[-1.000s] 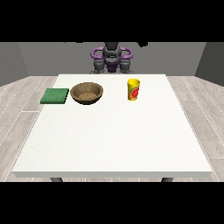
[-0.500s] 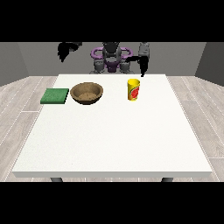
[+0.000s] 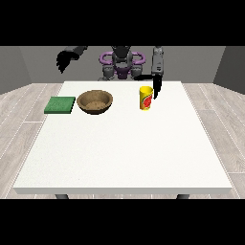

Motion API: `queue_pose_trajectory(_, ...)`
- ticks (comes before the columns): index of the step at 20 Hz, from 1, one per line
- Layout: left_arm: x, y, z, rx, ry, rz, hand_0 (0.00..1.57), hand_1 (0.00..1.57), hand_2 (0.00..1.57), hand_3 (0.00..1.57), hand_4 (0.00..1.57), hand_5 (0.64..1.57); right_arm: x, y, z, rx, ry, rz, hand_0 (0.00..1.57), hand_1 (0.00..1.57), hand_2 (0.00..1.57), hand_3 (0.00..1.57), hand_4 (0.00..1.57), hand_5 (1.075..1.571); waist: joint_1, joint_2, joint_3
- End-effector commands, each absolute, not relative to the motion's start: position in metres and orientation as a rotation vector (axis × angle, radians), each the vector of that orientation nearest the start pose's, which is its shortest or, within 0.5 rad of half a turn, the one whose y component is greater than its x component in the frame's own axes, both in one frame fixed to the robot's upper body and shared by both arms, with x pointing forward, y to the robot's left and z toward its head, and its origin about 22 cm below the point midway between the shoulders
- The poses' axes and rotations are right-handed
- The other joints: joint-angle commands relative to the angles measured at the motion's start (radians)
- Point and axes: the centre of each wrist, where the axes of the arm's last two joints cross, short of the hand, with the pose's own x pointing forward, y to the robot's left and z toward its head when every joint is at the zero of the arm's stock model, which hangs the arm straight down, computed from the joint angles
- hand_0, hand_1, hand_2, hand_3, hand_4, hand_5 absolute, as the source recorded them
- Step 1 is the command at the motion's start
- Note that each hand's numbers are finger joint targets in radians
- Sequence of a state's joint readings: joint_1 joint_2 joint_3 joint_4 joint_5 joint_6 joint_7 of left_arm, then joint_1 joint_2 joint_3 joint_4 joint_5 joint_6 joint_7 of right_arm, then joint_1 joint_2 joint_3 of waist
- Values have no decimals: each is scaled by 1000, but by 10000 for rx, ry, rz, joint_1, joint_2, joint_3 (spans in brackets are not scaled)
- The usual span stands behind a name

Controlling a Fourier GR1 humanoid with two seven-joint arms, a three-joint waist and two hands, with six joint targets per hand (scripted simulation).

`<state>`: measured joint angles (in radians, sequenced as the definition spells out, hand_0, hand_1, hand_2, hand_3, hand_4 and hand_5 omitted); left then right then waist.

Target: Pick the cup and pour the ball into the bowl, then pick the bowl and place it on the pad

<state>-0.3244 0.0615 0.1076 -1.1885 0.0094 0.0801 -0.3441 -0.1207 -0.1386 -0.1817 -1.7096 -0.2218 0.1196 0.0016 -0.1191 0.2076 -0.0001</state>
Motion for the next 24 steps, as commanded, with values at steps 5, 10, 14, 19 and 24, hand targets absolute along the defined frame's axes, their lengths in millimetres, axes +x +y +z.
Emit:
queue_pose_trajectory(5, 331, 250, -42, 1159, -17593, 279, 0, 0, 0, 0, 200, 1420, 254, -309, 56, 648, -17943, -202, 0, 0, 0, 0, 676, 1563, -278, -424, -1)
queue_pose_trajectory(10, 333, 263, -55, 1160, -18104, 279, 0, 0, 0, 0, 363, 1464, 265, -314, 54, 514, -18437, -103, 0, 0, 0, 0, 675, 1564, -127, 261, -2)
queue_pose_trajectory(14, 323, 263, -77, 2426, -18277, -126, 919, 919, 1316, 1379, 1243, 1538, 263, -315, 79, 1030, -18949, 120, 0, 0, 0, 0, 662, 1569, -772, 673, -3)
queue_pose_trajectory(19, 339, 279, -66, 4142, -18333, 201, 1273, 1273, 1571, 1571, 1346, 1468, 261, -341, 115, 1388, -19383, 588, 0, 0, 0, 165, 647, 1568, -1503, 926, -6)
queue_pose_trajectory(24, 343, 234, -69, 4391, -17654, -1157, 1285, 1285, 1571, 1571, 1408, 1413, 269, -371, 112, 853, -18161, -186, 0, 0, 0, 182, 634, 1566, -900, -297, 3)
